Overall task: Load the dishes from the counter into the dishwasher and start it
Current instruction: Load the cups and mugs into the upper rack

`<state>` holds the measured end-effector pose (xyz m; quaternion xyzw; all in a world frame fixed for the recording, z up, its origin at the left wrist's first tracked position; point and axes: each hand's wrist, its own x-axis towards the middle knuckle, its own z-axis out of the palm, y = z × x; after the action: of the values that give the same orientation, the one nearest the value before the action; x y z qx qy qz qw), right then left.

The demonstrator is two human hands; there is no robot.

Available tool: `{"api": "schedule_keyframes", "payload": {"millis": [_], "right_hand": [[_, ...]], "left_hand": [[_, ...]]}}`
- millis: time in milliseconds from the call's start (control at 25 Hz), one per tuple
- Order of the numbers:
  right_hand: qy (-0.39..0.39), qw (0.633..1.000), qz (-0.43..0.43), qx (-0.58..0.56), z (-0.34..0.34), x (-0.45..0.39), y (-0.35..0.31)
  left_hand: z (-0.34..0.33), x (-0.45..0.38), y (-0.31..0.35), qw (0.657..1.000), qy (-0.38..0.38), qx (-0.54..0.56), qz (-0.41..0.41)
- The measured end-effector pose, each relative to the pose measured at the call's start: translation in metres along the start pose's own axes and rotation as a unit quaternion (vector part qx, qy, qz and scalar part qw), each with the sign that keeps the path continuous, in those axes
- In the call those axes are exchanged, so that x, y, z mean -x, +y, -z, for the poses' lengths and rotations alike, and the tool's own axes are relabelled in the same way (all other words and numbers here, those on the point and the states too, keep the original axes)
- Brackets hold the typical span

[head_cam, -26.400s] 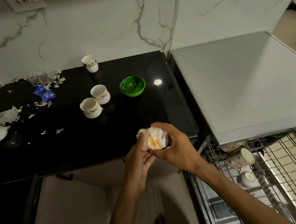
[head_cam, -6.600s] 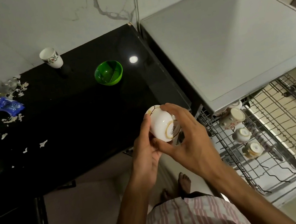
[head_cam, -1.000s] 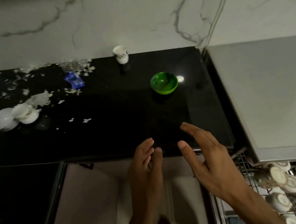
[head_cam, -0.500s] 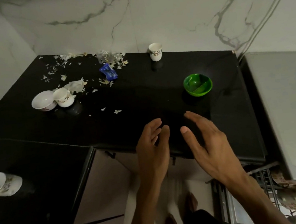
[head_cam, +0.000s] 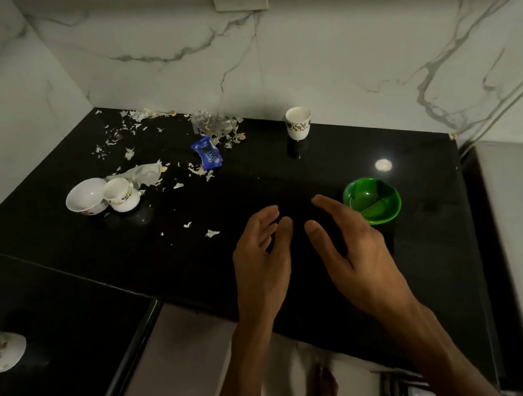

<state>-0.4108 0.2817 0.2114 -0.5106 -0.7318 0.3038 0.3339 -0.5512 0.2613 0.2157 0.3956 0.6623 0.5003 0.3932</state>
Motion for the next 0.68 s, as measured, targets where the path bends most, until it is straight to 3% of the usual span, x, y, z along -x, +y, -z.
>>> {"api": "schedule_keyframes", "payload": {"millis": [240,680], "right_hand": [[-0.052,0.998,0.019,-0.006,-0.016,-0.038,0.005],[-0.121,0.992,0.042,0.01,-0.091,-0.096,-0.037]], "left_hand": [[0.008,-0.026,-0.008,0.999,0.046,-0.004,0.008],[0.084,-0.075,-0.037,0.992,0.122,0.037,0.02]]}}
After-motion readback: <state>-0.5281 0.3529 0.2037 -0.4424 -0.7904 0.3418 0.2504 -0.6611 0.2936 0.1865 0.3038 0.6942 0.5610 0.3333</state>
